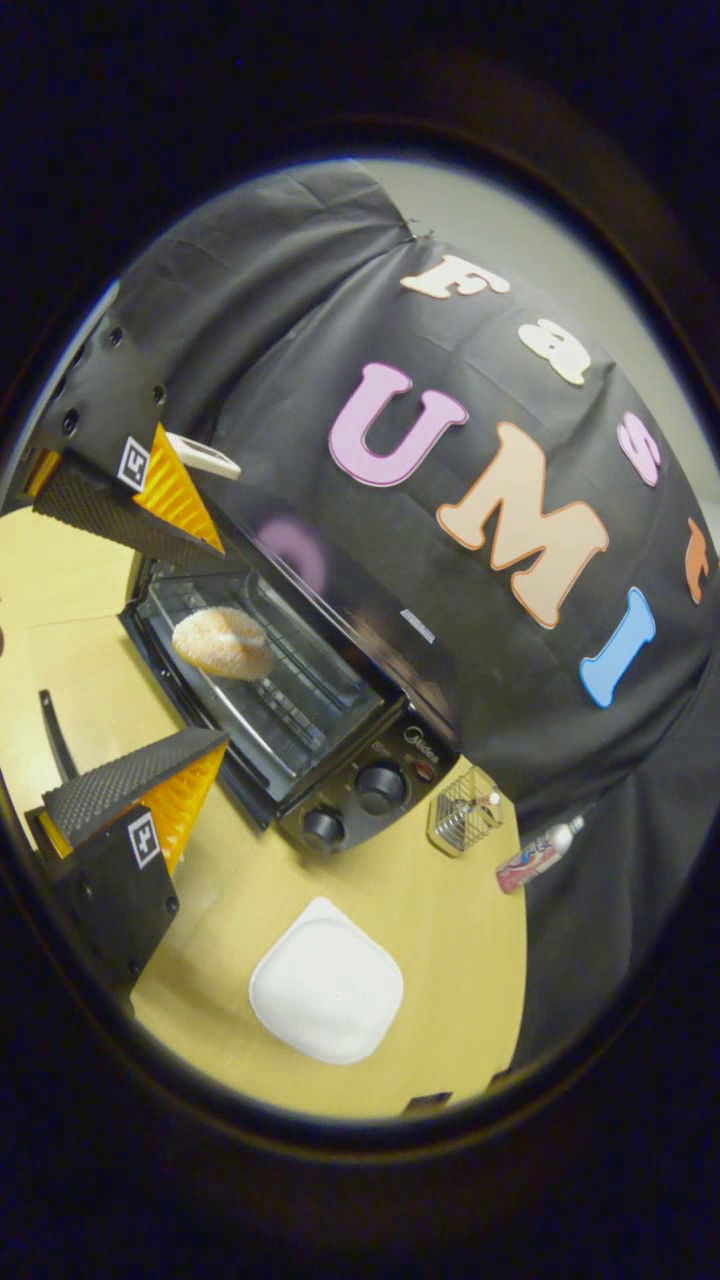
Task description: Open the toaster oven, put the food inside, and close the toaster oven door.
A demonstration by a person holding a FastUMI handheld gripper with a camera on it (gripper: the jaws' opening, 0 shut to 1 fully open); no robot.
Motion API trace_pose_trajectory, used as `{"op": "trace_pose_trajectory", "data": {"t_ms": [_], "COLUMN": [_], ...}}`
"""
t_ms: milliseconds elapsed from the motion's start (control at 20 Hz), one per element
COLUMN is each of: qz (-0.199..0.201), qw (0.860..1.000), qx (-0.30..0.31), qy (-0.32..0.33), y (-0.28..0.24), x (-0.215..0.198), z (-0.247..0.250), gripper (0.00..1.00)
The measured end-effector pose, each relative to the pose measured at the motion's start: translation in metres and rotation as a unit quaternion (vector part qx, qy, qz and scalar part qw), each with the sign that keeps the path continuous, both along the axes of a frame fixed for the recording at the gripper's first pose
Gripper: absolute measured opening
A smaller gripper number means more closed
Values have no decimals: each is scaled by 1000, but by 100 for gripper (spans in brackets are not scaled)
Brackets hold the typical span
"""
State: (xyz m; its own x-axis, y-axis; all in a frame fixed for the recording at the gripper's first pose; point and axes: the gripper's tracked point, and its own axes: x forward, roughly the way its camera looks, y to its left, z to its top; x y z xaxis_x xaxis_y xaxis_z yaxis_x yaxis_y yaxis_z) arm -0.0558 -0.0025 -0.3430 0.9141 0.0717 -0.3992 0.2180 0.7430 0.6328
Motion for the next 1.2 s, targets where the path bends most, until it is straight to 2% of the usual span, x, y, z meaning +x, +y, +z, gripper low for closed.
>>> {"op": "trace_pose_trajectory", "data": {"t_ms": [250, 600, 900, 1200], "qz": [36, 84, 116, 159], "qw": [997, 984, 962, 940], "qx": [-57, -128, -197, -239], "qy": [33, 85, 148, 187], "y": [0, 7, -2, 6], "x": [-38, -79, -95, -104], "z": [-16, -48, -92, -125], "gripper": [100, 100, 100, 100]}}
